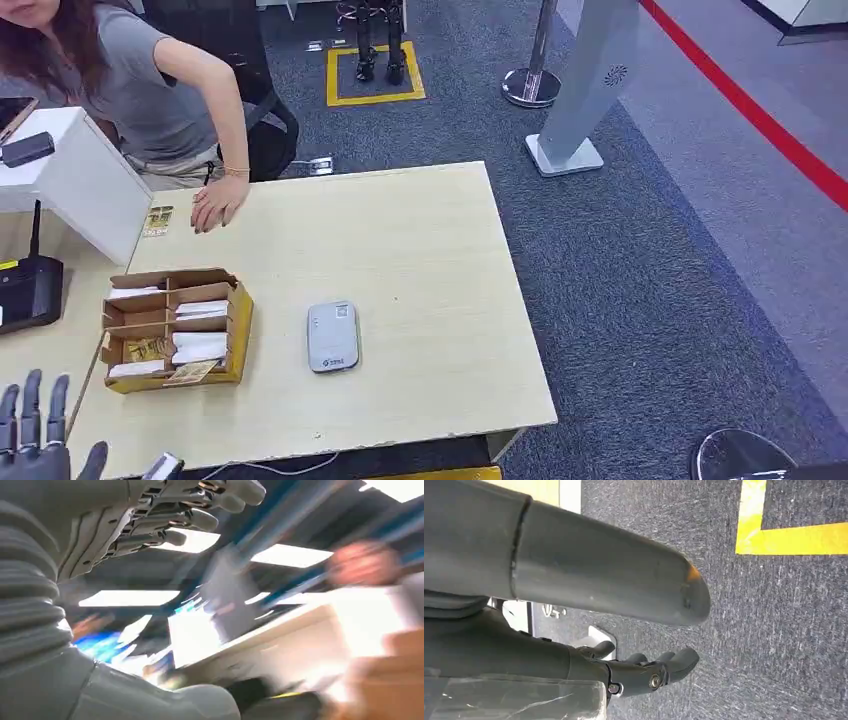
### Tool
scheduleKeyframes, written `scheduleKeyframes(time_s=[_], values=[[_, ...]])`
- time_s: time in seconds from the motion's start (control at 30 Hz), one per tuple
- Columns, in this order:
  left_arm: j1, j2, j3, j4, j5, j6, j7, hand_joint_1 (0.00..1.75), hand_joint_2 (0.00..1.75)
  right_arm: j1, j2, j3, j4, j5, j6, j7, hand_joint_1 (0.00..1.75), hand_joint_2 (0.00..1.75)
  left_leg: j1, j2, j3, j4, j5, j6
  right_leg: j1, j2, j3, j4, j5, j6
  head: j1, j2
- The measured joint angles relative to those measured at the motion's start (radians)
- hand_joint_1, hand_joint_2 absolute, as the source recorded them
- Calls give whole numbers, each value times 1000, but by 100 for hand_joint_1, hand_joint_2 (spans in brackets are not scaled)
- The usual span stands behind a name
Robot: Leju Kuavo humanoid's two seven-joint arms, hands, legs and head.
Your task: Pass the card to the sensor for recognition and then transmit it.
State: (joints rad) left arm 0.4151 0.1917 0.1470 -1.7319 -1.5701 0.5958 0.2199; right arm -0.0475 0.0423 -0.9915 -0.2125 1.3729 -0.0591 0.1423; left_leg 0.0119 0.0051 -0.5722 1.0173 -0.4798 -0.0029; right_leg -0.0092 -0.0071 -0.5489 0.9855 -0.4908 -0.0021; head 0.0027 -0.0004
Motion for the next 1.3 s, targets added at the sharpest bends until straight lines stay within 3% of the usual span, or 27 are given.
scheduleKeyframes(time_s=[0.07,0.13,0.2,0.37,0.63,0.87,1.3], values=[[-41,96,-146,17,-2,-42,243,0,175,-1,0,0,0,1,0,-3,0,0,1,-1,0,0,1,0,0,-1,1,0,0,0,-1,0],[-84,180,-308,31,-2,-53,393,0,175,-4,0,0,0,7,0,-6,0,0,0,-1,0,0,1,-1,1,-1,3,1,1,-1,0,0],[-117,244,-435,45,-3,-58,455,0,175,-4,0,0,0,10,0,-7,0,0,0,1,0,0,1,-2,1,2,3,1,2,-2,0,0],[-164,332,-590,75,-3,-51,472,0,175,-2,0,0,0,19,0,-8,0,0,-1,1,0,0,1,-1,0,3,2,0,2,-2,0,0],[-240,387,-711,93,-3,-51,474,0,175,-3,-2,1,0,28,0,-10,0,0,0,1,0,0,1,-1,0,2,2,0,2,-2,0,0],[-265,402,-752,93,-3,-59,476,0,175,-4,-3,1,0,31,0,-10,0,0,0,1,0,0,1,-1,0,2,2,0,2,-2,0,0],[-235,392,-745,93,-2,-101,476,0,175,-3,-4,0,0,29,-1,-8,0,0,0,1,0,0,1,-1,0,2,2,0,2,-2,0,0]])
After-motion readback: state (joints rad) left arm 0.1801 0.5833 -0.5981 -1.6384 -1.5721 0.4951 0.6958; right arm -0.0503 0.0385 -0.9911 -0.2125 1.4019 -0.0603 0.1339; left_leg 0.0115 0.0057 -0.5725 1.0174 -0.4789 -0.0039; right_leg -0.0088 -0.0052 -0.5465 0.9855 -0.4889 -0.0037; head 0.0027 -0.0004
